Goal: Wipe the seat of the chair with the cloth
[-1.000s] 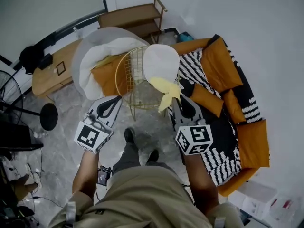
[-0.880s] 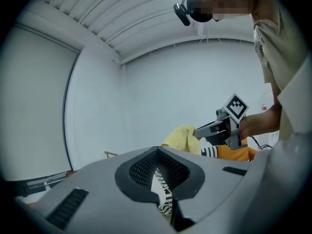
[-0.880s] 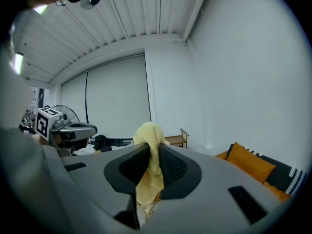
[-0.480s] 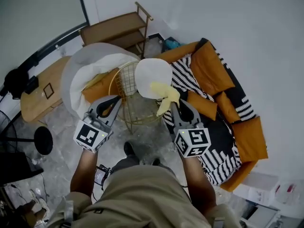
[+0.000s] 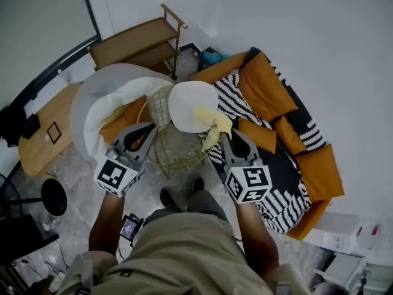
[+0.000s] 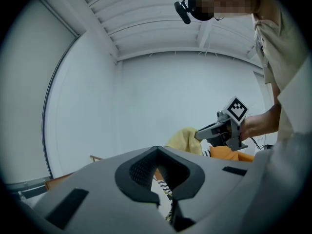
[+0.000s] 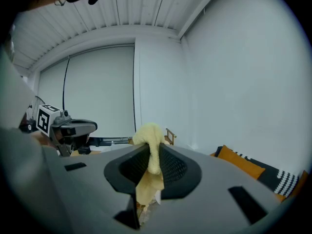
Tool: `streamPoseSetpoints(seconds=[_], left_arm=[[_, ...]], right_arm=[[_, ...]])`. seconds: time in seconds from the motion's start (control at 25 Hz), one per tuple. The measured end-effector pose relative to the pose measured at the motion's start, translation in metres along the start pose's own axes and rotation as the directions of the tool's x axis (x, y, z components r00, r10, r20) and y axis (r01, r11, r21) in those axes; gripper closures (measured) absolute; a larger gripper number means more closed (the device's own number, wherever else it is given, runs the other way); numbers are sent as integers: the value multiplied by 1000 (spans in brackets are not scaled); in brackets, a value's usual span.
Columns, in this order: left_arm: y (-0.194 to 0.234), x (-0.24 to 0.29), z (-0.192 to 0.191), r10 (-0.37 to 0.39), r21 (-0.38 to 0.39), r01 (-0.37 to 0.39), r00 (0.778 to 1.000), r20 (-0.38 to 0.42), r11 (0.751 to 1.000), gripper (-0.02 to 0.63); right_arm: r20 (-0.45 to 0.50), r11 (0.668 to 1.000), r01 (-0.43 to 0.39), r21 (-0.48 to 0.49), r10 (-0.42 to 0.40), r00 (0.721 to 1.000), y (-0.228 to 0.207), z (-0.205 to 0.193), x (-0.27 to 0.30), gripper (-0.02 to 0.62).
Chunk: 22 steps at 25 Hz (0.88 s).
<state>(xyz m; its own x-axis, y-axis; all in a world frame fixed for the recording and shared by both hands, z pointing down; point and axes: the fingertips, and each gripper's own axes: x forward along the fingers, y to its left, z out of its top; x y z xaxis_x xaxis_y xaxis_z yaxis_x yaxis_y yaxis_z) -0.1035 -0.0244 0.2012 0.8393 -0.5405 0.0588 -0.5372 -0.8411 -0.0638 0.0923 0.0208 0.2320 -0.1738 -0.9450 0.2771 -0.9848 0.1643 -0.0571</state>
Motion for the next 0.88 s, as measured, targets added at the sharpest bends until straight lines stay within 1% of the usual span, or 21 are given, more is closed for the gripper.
streamPoseSetpoints(seconds=[0.16,0.4,0.64,0.76,0.88], left_arm=[[8,16,-12,6,-1,-6,1000,-21,1000,591],[43,30,-16,87,-15,-88,994,-61,996,591],[70,55,-29,137,-25,-140,986,-94,990,591],[85,71,-49,164,-43,-170,979,-122,984,591],[93,85,-78,180,-53,-191,970,-164,980,591]], right_arm=[[-6,1000,-11,7,11,1000,-16,-1,22,528],[-23,998,-66,22,66,998,-30,-4,75,528],[-60,995,-104,11,104,993,-46,-11,130,528],[-88,994,-105,-3,105,991,-58,-24,164,528],[-127,996,-92,-14,90,988,-72,-49,199,528]])
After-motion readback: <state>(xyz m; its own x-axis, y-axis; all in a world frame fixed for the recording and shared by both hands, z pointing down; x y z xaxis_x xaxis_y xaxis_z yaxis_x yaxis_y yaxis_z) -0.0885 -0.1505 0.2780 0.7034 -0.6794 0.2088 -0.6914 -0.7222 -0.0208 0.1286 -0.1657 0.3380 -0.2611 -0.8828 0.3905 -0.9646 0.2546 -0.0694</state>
